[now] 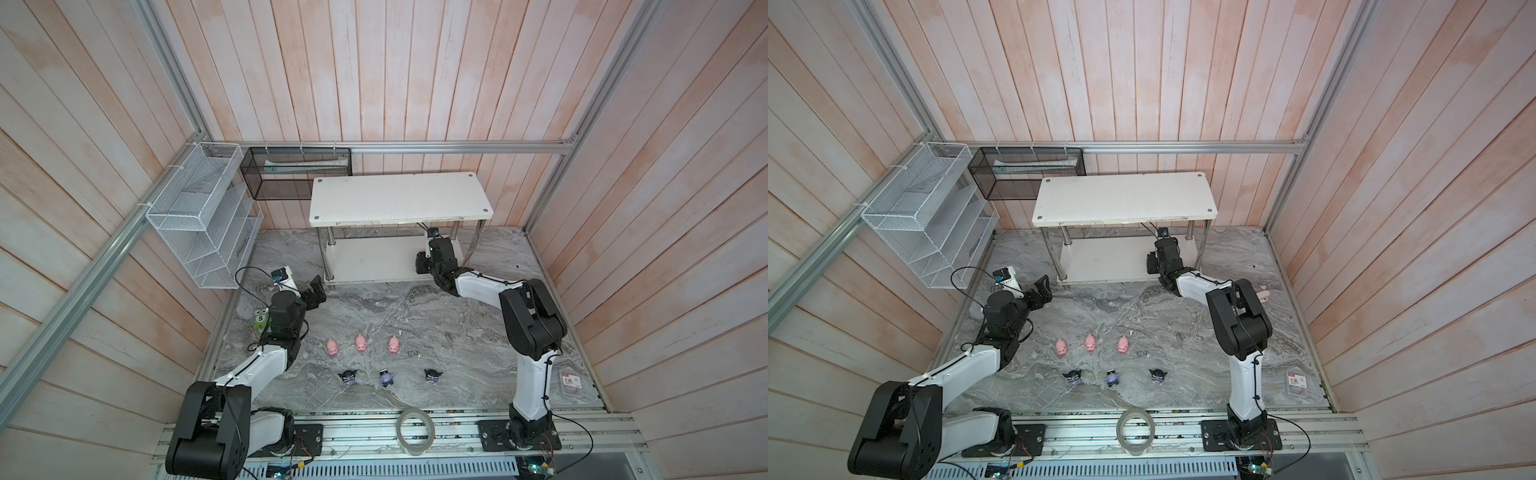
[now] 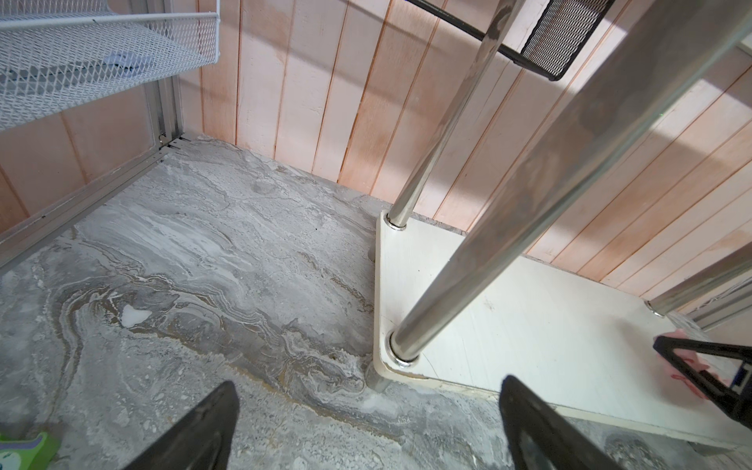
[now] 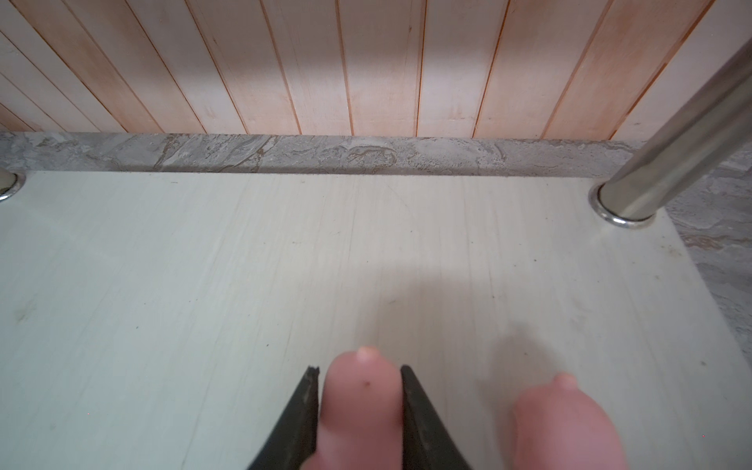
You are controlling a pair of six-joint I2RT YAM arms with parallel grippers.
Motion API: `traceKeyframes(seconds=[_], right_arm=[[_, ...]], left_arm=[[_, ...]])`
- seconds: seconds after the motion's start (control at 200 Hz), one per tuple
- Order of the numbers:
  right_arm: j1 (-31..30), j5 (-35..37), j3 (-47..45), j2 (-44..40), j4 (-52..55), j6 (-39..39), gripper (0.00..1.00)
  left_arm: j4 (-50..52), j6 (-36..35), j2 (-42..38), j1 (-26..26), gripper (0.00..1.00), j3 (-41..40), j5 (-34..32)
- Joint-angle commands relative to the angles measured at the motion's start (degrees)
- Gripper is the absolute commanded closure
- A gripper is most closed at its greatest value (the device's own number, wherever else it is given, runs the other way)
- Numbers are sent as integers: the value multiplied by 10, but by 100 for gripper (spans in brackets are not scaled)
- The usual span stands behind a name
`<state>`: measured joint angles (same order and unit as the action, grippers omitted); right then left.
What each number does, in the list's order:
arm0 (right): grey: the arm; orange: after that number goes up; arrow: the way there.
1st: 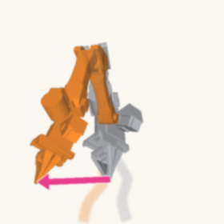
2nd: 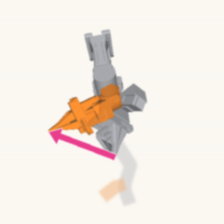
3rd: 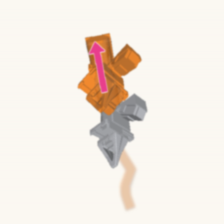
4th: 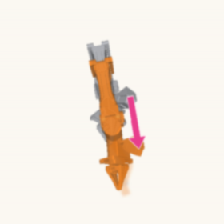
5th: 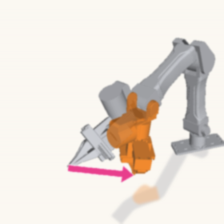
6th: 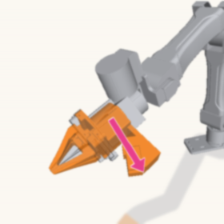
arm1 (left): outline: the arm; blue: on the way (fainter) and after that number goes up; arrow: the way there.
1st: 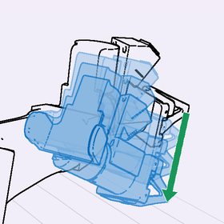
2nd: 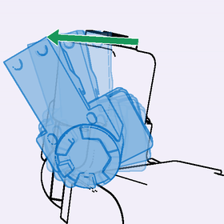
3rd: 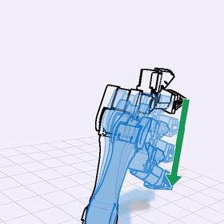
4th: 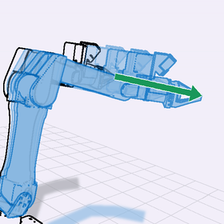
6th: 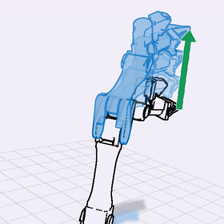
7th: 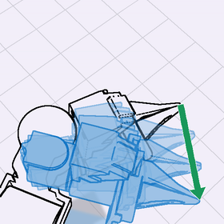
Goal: Organize plastic toys on shelves
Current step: Place the plastic toy on the shelf.
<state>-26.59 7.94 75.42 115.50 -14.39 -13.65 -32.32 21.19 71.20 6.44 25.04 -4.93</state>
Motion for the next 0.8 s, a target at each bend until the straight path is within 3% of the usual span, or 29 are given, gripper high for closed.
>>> traceKeyframes(seconds=[0.0, 0.485, 0.795], right_arm=[[1, -11, 14, 16, 10, -6, 67], [1, -27, 10, 24, 17, -10, 65], [0, -25, 10, 22, 21, -5, 56]], left_arm=[[5, -7, 6, 1, 0, 9, -4], [2, -6, 5, 2, 0, 2, -8], [1, -4, 5, 1, 0, -1, -9]])
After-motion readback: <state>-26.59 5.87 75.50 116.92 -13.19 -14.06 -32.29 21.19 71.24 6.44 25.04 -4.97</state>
